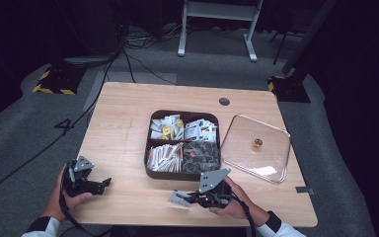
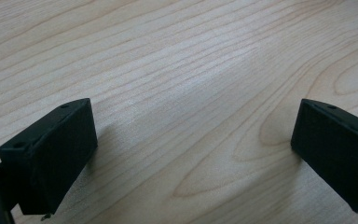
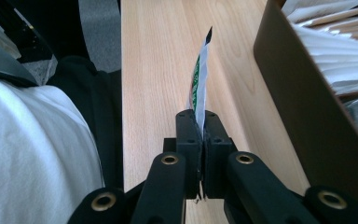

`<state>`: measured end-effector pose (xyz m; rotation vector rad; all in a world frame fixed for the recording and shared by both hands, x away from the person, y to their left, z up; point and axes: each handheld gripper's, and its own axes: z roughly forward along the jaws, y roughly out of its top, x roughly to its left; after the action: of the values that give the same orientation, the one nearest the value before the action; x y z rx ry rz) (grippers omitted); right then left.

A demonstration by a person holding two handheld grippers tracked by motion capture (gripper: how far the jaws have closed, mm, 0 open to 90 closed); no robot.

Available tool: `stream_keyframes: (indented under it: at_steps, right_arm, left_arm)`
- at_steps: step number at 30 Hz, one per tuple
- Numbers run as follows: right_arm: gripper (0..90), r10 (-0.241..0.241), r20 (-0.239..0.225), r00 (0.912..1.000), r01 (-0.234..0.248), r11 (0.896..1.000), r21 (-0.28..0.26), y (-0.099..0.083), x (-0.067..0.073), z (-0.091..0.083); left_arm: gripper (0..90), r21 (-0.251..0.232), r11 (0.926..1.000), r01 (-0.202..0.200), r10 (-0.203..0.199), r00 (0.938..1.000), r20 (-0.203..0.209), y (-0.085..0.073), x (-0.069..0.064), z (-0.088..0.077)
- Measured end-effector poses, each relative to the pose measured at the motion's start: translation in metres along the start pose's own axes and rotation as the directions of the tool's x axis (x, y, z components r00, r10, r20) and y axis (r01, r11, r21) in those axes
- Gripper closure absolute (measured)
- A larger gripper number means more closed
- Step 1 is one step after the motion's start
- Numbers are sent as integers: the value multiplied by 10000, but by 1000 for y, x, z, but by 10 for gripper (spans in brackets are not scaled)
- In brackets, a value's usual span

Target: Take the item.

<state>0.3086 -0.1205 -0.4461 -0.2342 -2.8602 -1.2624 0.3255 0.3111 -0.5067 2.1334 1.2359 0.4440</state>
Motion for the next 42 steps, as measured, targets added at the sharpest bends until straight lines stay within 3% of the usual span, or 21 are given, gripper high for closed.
stream_keyframes:
  at_steps: [5, 9, 17, 20, 25, 34, 37, 38, 39, 42]
  right_arm:
    - [862, 58, -124, 9999, -56, 9999, 156, -3, -1, 6]
    - [803, 120, 204, 9997, -125, 9996, 269, -6, -6, 5]
    - [579, 390, 978, 9944, -455, 9969, 650, -13, -17, 0]
    - [538, 524, 1203, 9914, -609, 9958, 685, -16, -19, -6]
    - [463, 856, 1600, 9834, -948, 9942, 508, -20, -24, -17]
    - [432, 820, 2063, 9750, -826, 9966, -55, -23, -30, -43]
    - [407, 657, 2568, 9642, -645, 9978, -130, -22, -34, -56]
    - [407, 657, 2568, 9642, -645, 9978, -130, -22, -34, -56]
    - [406, 814, 2745, 9581, -730, 9965, -406, -22, -38, -63]
    - [391, 904, 2941, 9515, -765, 9954, -583, -24, -43, -71]
  left_arm:
    - [5, -4, 10000, -3, 3, 10000, 13, 0, 0, 0]
    - [5, 2, 10000, -4, 4, 10000, 1, 0, 0, 0]
    - [5, 0, 10000, -5, 5, 10000, 0, 0, 0, 0]
    - [5, -4, 10000, -5, 5, 10000, 12, 0, 0, 0]
    - [5, 2, 10000, -6, 6, 10000, 1, 0, 0, 0]
    - [5, 0, 10000, -3, 3, 10000, 2, 0, 0, 0]
    - [5, 0, 10000, -4, 4, 10000, 2, 0, 0, 0]
    - [5, 0, 10000, -4, 4, 10000, 2, 0, 0, 0]
    - [5, 0, 10000, -5, 5, 10000, -1, 0, 0, 0]
    - [5, 1, 10000, -7, 7, 10000, -1, 0, 0, 0]
